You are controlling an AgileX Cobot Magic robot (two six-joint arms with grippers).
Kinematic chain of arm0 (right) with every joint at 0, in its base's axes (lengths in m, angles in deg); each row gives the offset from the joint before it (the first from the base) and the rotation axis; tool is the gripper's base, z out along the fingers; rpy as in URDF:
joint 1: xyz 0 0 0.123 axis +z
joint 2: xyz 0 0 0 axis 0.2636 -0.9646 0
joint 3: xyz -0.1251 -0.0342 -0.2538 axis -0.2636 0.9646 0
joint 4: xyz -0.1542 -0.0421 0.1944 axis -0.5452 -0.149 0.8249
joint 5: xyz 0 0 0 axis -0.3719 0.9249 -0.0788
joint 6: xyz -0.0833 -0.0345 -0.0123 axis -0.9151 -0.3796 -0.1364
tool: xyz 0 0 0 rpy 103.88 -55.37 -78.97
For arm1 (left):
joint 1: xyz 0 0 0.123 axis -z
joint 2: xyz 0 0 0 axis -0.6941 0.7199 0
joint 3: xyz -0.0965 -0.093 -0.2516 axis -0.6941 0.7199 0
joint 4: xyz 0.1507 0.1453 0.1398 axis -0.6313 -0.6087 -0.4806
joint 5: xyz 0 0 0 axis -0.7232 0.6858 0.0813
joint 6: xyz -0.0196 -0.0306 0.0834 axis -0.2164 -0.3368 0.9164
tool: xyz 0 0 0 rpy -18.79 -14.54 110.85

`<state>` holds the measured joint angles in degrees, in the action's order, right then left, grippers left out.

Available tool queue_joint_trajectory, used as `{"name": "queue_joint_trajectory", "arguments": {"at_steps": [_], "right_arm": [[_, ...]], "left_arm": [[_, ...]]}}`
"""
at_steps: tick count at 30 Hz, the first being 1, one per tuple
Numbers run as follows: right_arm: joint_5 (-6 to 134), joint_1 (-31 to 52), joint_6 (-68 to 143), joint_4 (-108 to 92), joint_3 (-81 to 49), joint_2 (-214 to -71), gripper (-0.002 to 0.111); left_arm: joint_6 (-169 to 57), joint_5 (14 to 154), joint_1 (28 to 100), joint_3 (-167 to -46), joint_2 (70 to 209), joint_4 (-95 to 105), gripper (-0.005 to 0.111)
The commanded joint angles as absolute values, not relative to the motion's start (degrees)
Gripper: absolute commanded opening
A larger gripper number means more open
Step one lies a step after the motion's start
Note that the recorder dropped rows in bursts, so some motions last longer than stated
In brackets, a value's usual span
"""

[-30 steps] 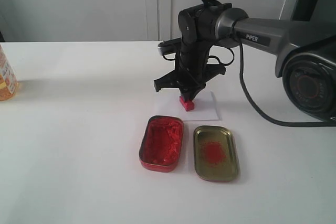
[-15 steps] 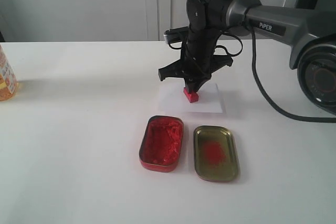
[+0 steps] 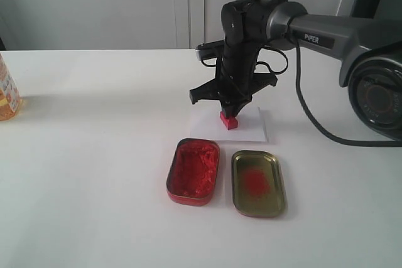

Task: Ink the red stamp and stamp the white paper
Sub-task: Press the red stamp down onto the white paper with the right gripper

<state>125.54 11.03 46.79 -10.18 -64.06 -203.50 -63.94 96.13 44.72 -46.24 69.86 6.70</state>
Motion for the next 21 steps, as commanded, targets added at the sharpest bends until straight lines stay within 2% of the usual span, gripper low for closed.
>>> {"name": "queue_joint_trajectory", "arguments": {"at_steps": [1,7,21], "right_arm": [[124.87,10.34,46.06,-10.81,-63.81,-203.40,0.000],[126.18,10.34,38.40,-10.96,-63.81,-203.45,0.000],[127.15,10.34,36.08,-8.35,-63.81,-202.13,0.000]], "left_arm": [[-64.18,95.93,44.66,-46.01,69.74,6.70,0.000],[-64.18,95.93,44.66,-46.01,69.74,6.70,0.000],[-64.18,95.93,44.66,-46.01,69.74,6.70,0.000]]}}
